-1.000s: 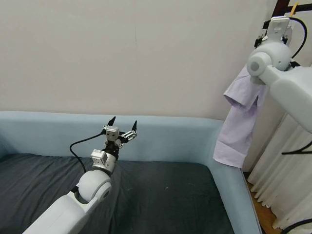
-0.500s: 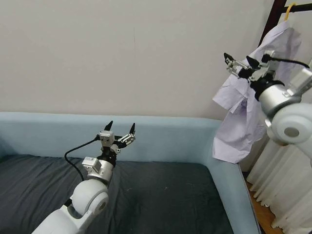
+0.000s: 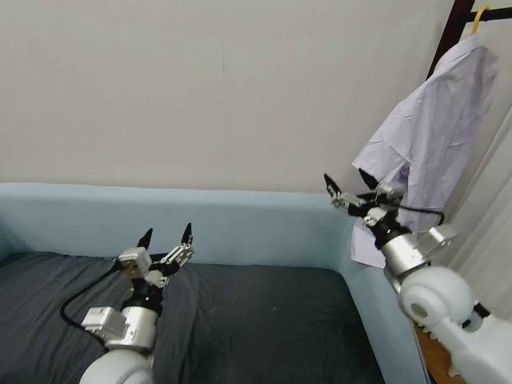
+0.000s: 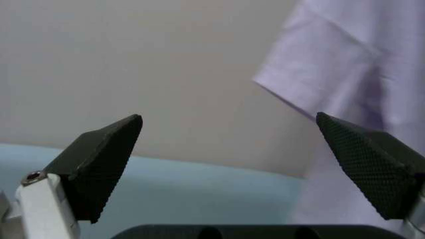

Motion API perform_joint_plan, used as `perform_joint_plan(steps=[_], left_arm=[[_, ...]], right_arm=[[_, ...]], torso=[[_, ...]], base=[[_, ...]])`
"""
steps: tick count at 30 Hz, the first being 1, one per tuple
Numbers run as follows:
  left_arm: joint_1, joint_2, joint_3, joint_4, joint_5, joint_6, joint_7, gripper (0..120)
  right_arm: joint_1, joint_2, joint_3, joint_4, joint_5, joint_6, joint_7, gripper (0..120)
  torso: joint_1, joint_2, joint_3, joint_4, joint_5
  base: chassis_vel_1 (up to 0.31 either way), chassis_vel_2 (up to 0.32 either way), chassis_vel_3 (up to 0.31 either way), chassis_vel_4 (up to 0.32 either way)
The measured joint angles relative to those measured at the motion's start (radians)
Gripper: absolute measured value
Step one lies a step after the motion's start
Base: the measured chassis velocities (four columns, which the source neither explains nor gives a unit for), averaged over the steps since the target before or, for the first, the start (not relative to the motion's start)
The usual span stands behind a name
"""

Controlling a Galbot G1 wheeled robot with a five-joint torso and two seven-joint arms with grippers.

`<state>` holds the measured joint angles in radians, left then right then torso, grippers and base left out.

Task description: Pick up the clothes from the sofa and hang them on the clothes hanger.

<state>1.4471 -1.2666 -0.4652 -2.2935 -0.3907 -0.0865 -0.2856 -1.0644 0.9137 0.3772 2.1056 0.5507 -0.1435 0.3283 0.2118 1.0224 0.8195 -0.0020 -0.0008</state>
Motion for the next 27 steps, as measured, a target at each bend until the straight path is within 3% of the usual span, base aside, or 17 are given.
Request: perform_joint_plan(steps=[4, 7, 16, 27], left_arm=[[0.055, -0.031, 0.000, 0.003, 0.052, -0.042, 0.021, 100], [0.103, -0.062, 0.028, 0.003, 0.058, -0.069, 0.025, 100], [0.148, -0.096, 0.081, -0.002, 0.067, -0.074, 0.028, 100], [0.178, -0.085, 0.083, 0.003, 0.064, -0.068, 0.027, 100]], right_arm=[[-0.162, 0.080, 0.114, 0.056, -0.073, -0.002, 0.024, 100], [-0.329, 0.184, 0.192, 0.101, -0.165, 0.087, -0.058, 100], [-0.489, 0.362, 0.181, 0.165, -0.312, 0.194, -0.095, 100], [-0.501, 0.367, 0.169, 0.121, -0.336, 0.235, -0.103, 100]], torso=[[0.000, 0.000, 0.000, 0.0000, -0.0002], [0.000, 0.000, 0.000, 0.0003, -0.0001], [0.000, 0.000, 0.000, 0.0007, -0.0003], [0.000, 0.000, 0.000, 0.0008, -0.0001]], base=[[0.000, 0.000, 0.000, 0.000], [0.000, 0.000, 0.000, 0.000], [0.000, 0.000, 0.000, 0.000], [0.000, 0.000, 0.000, 0.000]])
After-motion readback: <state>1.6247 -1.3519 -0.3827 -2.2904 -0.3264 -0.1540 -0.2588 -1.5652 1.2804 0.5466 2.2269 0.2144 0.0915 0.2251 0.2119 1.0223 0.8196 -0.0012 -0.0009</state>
